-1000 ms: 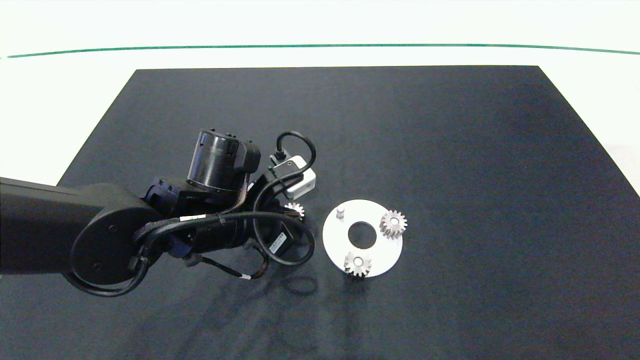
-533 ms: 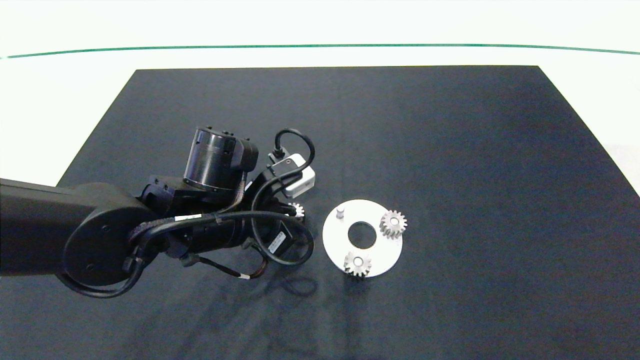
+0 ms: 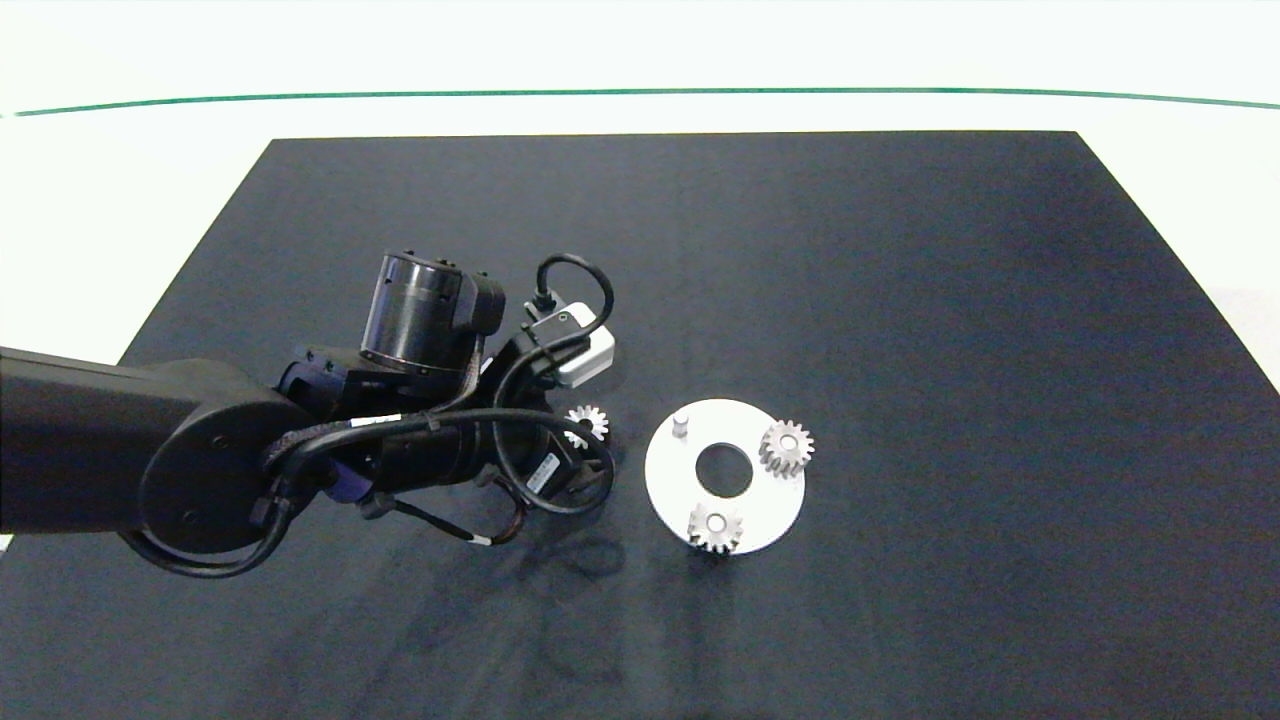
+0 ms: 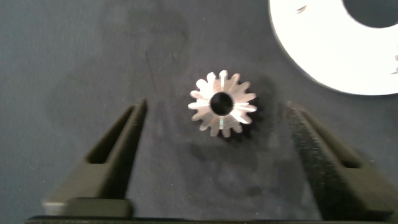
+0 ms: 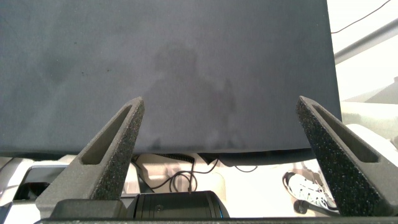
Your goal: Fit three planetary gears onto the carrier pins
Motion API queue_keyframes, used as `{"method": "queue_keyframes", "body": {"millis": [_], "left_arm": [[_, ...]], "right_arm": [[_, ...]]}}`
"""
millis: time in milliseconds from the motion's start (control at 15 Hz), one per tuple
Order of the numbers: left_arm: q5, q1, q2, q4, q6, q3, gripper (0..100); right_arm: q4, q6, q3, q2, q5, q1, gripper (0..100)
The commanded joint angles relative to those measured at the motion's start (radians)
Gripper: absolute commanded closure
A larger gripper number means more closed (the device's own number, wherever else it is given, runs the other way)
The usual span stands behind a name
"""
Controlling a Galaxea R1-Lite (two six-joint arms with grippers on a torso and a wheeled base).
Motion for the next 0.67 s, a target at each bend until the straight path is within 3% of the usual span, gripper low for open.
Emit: {"method": "queue_keyframes", "body": {"millis": [67,400,667], "left_arm": [[0.0,0.012,0.011,0.0,0.003,0.002,0],[-0.002,0.011,0.023,0.0,-0.005,0.008,1],[-0.002,0.012,0.031,0.0,-0.007,0.011,8]], "right_arm": [[0.004,-0.001,0.0,0.0,-0.001,0.0,0],[0.004,0.0,0.001,0.0,0.001,0.0,0],[0.004,0.002,0.001,0.001,-0.001,0.0,0]]}}
